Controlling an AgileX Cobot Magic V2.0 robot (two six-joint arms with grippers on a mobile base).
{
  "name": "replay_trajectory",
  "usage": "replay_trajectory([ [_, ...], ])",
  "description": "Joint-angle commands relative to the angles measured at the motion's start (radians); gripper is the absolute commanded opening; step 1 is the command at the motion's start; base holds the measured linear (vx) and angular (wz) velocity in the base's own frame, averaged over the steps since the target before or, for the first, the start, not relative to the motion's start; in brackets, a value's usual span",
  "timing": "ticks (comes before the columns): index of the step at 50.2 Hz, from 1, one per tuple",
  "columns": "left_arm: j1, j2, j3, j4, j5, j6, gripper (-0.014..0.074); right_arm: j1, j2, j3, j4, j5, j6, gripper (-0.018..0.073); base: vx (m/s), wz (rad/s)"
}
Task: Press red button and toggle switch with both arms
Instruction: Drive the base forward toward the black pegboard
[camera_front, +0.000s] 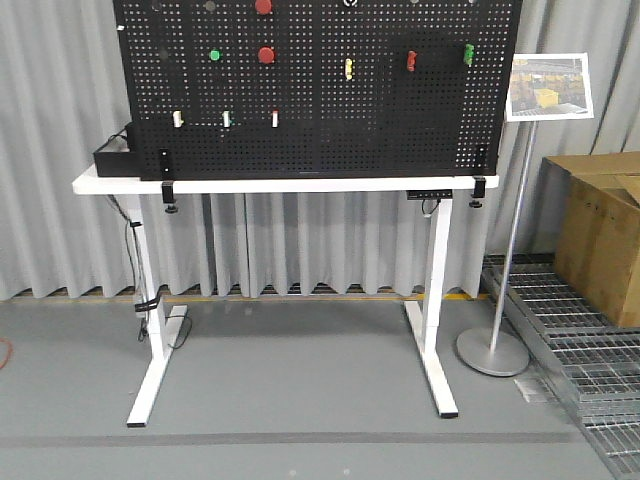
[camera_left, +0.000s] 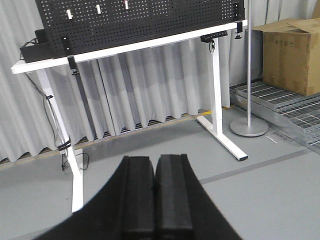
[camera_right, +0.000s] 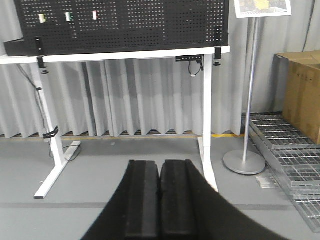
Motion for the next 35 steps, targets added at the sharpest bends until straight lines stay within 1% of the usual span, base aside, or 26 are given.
replay_trajectory([
  [1,-0.002,-0.015,0.034,0.0,-0.084,-0.009,0.0002,-0.003,-0.016,0.012,-0.015,-0.088,-0.004,-0.0003,0.24,-0.09],
  [18,-0.002,-0.015,0.034,0.0,-0.084,-0.009,0.0002,-0.003,-0.016,0.012,-0.015,-0.088,-0.004,-0.0003,0.32,-0.07],
  [35,-0.002,-0.015,0.034,0.0,-0.084,-0.009,0.0002,-0.003,-0.016,0.012,-0.015,-0.087,-0.004,-0.0003,0.45,0.05],
])
